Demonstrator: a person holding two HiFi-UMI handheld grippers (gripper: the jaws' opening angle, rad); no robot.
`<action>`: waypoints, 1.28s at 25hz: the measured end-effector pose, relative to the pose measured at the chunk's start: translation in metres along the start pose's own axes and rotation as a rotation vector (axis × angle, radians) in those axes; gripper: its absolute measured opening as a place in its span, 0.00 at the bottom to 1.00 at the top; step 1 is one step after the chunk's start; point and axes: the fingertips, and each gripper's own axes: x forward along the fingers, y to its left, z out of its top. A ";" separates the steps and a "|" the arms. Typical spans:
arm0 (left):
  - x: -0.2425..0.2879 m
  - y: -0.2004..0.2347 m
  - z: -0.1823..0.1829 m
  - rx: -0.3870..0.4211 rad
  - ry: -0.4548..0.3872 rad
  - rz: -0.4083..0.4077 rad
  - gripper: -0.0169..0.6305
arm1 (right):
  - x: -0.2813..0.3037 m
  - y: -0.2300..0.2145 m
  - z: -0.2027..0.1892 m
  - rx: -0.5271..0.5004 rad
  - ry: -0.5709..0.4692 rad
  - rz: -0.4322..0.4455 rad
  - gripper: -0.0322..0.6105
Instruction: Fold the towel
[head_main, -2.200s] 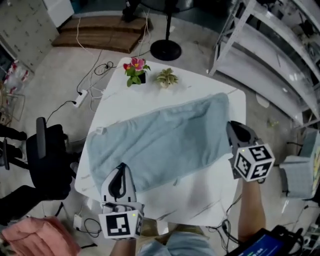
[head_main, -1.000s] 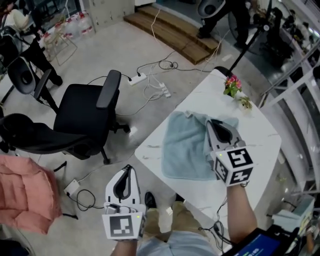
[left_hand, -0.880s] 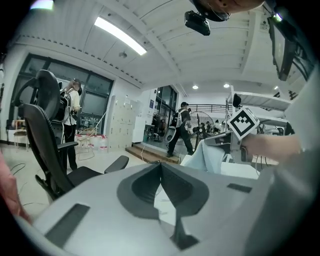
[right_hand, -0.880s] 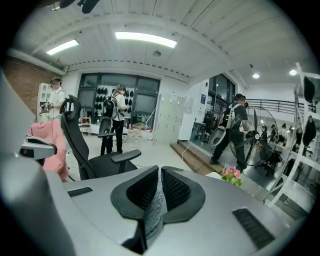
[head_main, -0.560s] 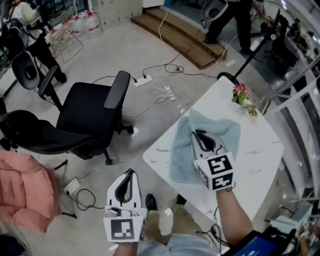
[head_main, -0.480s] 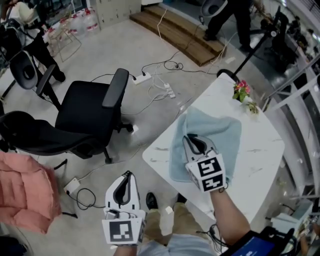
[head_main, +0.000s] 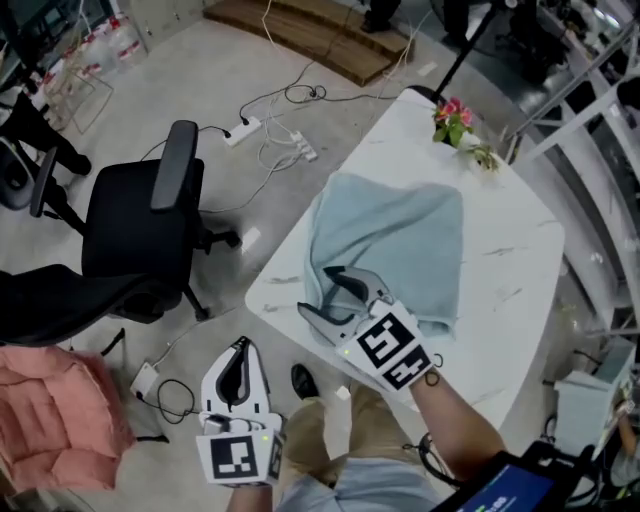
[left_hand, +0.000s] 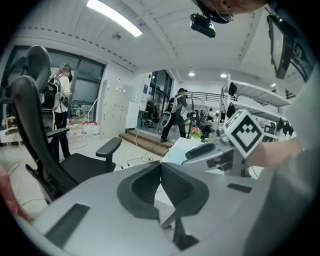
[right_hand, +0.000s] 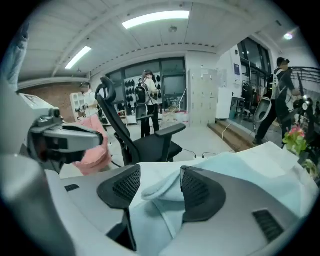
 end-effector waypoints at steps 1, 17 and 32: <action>0.007 -0.009 0.002 0.004 0.001 -0.025 0.04 | -0.018 -0.005 0.001 0.006 -0.018 -0.009 0.46; 0.112 -0.096 -0.072 0.186 0.206 -0.158 0.32 | -0.174 -0.091 -0.162 -0.153 0.171 -0.419 0.26; 0.052 -0.108 -0.020 -0.351 0.235 -0.212 0.09 | -0.250 -0.125 -0.153 -0.196 0.065 -0.464 0.08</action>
